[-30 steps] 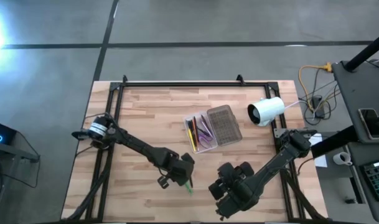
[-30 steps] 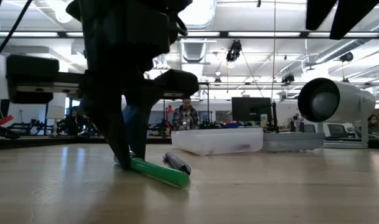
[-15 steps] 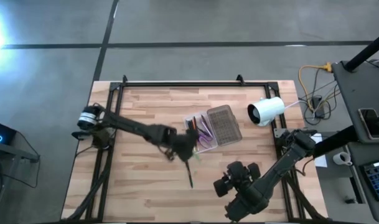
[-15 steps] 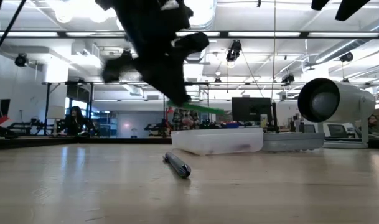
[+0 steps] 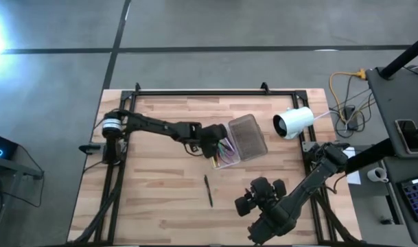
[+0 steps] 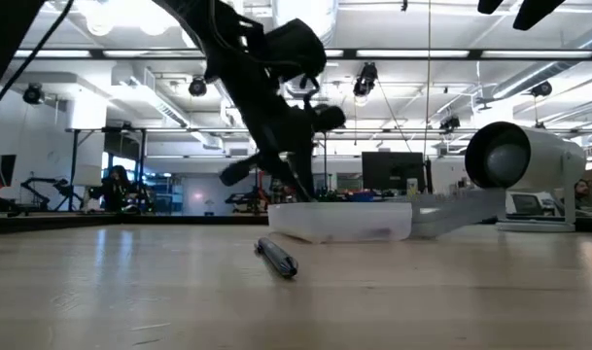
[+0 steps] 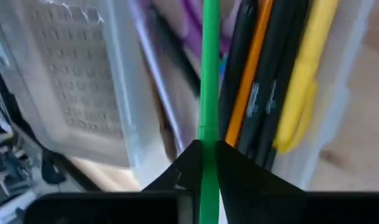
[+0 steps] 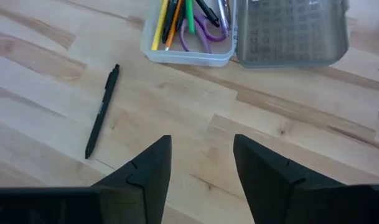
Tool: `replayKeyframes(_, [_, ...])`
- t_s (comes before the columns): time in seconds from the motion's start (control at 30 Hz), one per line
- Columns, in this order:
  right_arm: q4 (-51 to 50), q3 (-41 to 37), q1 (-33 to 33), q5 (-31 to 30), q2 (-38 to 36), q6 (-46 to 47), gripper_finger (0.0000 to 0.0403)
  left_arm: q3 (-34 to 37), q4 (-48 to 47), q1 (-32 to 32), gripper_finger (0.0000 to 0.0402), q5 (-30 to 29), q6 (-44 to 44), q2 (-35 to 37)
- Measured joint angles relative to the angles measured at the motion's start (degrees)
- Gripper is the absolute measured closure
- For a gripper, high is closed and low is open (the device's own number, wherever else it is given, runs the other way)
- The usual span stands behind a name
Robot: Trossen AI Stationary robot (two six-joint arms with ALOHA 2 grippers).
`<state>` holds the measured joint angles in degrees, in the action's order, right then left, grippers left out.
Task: Pick & place school supplies into a supply box
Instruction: Put the green pen into the supply box, then put the black pen into the supply box
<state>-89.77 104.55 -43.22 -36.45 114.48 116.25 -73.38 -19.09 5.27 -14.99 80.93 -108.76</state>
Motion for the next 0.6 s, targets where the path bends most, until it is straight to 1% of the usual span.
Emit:
replayKeyframes(0.17, [0.2, 0.0, 0.0, 0.2, 0.0, -0.8, 0.0239, -0.4, 3.2, -0.8, 0.0329, 0.0, -0.6, -2.8])
replayKeyframes(0.27, [0.2, 0.0, 0.0, 0.2, 0.0, -1.2, 0.0239, -0.6, 8.1, -0.8, 0.0301, -0.5, -1.1, -1.7])
replayKeyframes(0.37, [0.3, 0.0, 0.0, 0.3, 0.0, -2.2, 0.0241, -1.6, 9.1, -0.9, 0.0279, -1.6, -3.1, -0.1])
replayKeyframes(0.43, [1.0, 0.0, 0.4, 0.7, 0.0, -2.7, 0.0241, -2.2, 8.7, -1.2, 0.0269, -4.3, -6.6, 1.3])
replayKeyframes(0.5, [2.1, 0.0, 1.0, 1.4, 0.0, -2.9, 0.0241, -2.8, 6.1, -1.9, 0.0264, -6.9, -13.3, 3.4])
replayKeyframes(0.6, [4.4, 0.0, 2.6, 3.8, -0.1, -3.8, 0.0241, -2.5, -1.1, -3.4, 0.0262, -6.3, -25.4, 8.6])
